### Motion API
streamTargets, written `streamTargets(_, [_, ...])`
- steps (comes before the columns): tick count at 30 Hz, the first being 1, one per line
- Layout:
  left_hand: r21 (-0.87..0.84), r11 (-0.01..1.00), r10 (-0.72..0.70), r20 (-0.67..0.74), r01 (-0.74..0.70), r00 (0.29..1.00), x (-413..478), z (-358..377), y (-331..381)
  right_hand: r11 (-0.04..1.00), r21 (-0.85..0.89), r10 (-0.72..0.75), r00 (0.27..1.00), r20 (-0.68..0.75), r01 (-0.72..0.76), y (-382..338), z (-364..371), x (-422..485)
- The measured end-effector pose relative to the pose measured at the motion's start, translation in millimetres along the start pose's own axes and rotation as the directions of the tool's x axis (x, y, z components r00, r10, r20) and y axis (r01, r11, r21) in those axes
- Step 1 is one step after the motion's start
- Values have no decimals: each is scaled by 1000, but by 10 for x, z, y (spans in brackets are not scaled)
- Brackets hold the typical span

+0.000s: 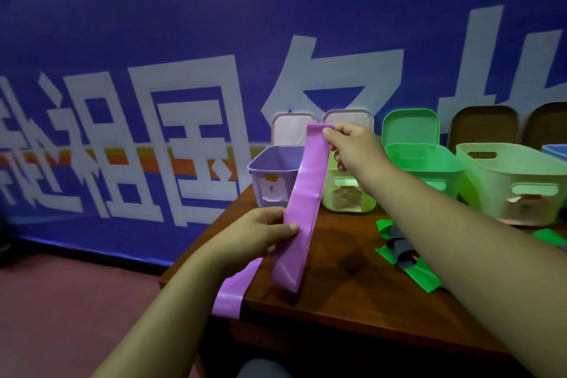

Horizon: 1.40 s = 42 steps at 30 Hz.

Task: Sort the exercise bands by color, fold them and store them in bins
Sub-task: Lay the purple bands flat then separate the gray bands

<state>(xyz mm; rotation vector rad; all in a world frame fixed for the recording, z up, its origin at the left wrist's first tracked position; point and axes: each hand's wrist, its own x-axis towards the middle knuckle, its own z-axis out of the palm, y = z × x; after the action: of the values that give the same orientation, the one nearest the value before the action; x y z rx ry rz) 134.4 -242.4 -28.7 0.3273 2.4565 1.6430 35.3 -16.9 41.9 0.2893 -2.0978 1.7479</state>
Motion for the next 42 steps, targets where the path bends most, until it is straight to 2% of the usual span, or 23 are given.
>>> streamTargets(7, [-4,992,-129,17,129,991,-273,-396,-285,992,40,121,993,10,-122,257,564,25])
streamTargets(12, [160,971,-174,-40,179,984,-467,-554,-440,976,27,215,976,30,-216,581,969,63])
streamTargets(16, [318,919,-189,-161,232,969,-550,-610,-605,961,-35,277,959,63,-275,908,1241,31])
streamTargets(20, [332,904,-218,-182,268,959,-568,-586,-727,943,-127,319,945,76,-308,1174,1395,-19])
streamTargets(27, [365,881,-242,-197,301,950,-565,-568,-831,877,-423,302,946,116,-228,1388,1482,-77])
streamTargets(34, [394,869,-223,-230,300,947,-567,-599,-920,829,-530,283,952,121,-179,1501,1544,-81])
streamTargets(39, [443,839,-240,-218,315,946,-593,-553,-909,732,-671,281,950,138,-119,1523,1566,-58])
streamTargets(42, [463,828,-231,-235,317,944,-593,-569,-908,713,-695,273,950,153,-93,1496,1559,-58])
